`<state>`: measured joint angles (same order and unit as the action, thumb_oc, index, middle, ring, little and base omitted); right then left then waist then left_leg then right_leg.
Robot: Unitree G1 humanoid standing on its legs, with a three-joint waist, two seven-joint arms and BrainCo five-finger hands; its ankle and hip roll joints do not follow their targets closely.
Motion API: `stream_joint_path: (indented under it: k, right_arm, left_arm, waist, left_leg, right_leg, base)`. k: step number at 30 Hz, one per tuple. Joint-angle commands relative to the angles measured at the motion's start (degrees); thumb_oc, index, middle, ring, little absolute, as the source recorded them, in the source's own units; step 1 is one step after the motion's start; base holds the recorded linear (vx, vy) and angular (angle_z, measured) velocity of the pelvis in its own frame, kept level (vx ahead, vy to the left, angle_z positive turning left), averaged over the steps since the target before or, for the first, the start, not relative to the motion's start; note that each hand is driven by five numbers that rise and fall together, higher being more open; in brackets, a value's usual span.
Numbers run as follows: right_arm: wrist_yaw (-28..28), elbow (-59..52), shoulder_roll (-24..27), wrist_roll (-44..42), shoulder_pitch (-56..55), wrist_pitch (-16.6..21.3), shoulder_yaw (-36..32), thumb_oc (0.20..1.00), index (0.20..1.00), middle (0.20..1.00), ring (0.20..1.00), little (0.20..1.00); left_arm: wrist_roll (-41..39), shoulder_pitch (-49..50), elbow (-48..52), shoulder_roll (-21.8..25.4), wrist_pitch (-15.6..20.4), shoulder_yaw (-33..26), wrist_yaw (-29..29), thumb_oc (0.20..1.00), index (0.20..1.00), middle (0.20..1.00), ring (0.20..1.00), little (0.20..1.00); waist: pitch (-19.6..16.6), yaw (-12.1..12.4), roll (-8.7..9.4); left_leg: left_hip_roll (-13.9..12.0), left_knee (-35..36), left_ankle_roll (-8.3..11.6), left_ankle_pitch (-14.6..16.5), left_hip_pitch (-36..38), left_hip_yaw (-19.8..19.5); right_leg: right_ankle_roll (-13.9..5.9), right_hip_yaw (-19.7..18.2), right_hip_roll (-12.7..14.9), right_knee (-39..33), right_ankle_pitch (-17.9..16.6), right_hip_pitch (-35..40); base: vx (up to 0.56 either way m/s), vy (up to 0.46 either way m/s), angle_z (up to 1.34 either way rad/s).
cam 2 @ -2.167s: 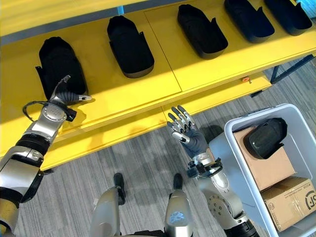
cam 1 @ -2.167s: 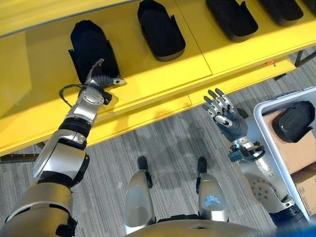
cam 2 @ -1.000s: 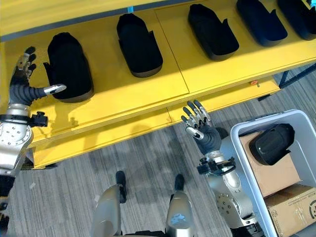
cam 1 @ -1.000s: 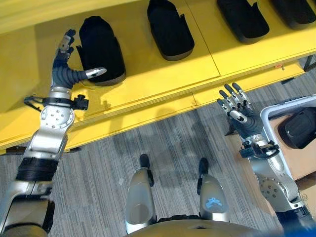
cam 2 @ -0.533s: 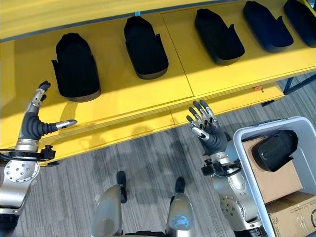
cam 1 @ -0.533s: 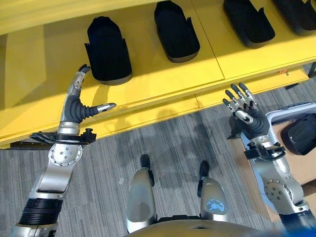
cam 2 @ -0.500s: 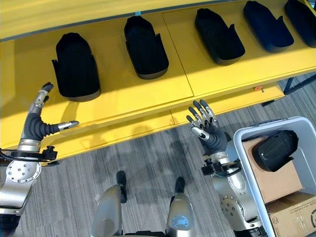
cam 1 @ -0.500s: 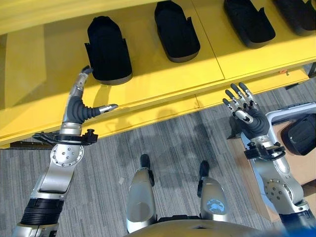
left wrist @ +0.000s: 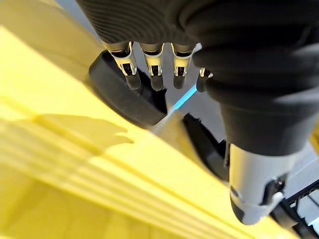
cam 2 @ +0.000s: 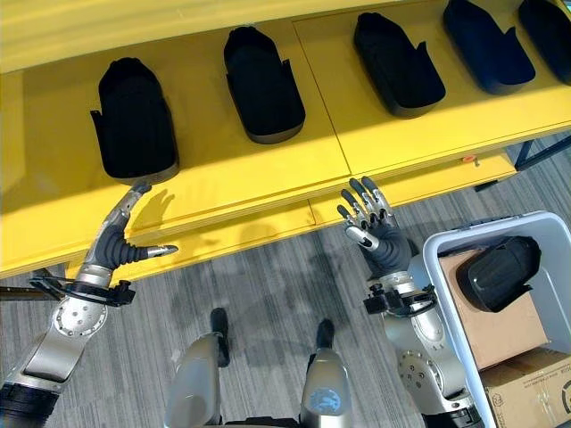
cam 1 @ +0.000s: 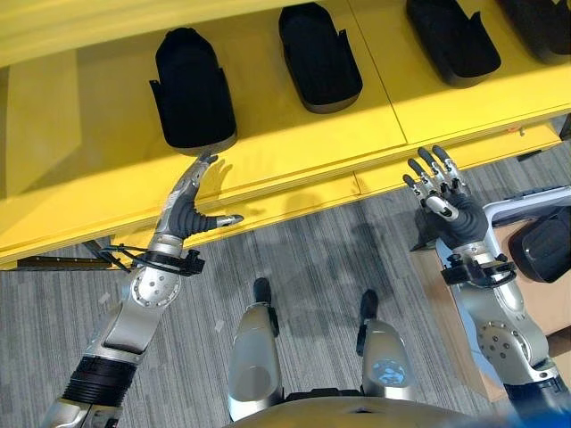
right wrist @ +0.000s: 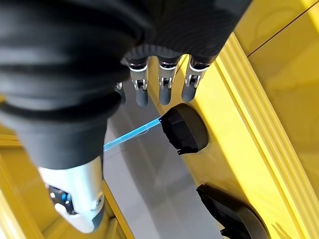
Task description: Move parts from the plastic box to the shelf.
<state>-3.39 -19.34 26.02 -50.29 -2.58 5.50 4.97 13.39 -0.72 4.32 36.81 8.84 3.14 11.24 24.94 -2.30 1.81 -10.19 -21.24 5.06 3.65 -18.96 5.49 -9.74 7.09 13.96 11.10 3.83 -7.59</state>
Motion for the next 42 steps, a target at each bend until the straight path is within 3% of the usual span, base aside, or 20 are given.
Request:
stream_joint_path:
  k: [1,20,42]
  right_arm:
    - [0.0,-5.1,2.2,1.2,-0.4,3.7,-1.0,1.000,1.000,1.000,1.000,1.000]
    - [0.3,-5.7,2.2,0.1,-0.5,4.0,0.9,1.000,1.000,1.000,1.000,1.000]
    - [0.5,-6.1,2.6,-0.4,-1.0,4.5,1.9,1.000,1.000,1.000,1.000,1.000]
  left_arm:
    - [3.1,-1.6,-1.3,2.0,0.5,-0.2,0.7,1.000,1.000,1.000,1.000,1.000]
    - [5.5,-11.0,-21.2,-2.1,-4.2,4.0,5.2,1.000,1.000,1.000,1.000,1.000]
    - [4.7,-19.9,-28.6,-0.5,-6.0,5.5,7.9,1.000,1.000,1.000,1.000,1.000]
  waist:
    - [-2.9,-0.2,1.78]
    - [-3.0,-1.5,2.18]
    - [-3.6,-2.7,2.40]
  left_leg:
    - [-3.8,0.2,1.06,-3.3,-1.8,-1.4]
    - [-3.9,-1.2,1.21,-2.8,-2.7,-1.2]
    - [-4.2,-1.7,1.48,-2.5,-2.7,-0.6]
  right_leg:
    - [1.19,-0.2,1.5,4.6,3.9,0.3]
    - [1.20,-1.0,1.5,5.5,4.0,-0.7]
    - [1.03,-1.8,1.5,5.9,3.9,-1.4]
  base:
    - [0.00,0.000,0.00]
    - [0.00,0.002,-0.01]
    - [0.00,0.002,-0.01]
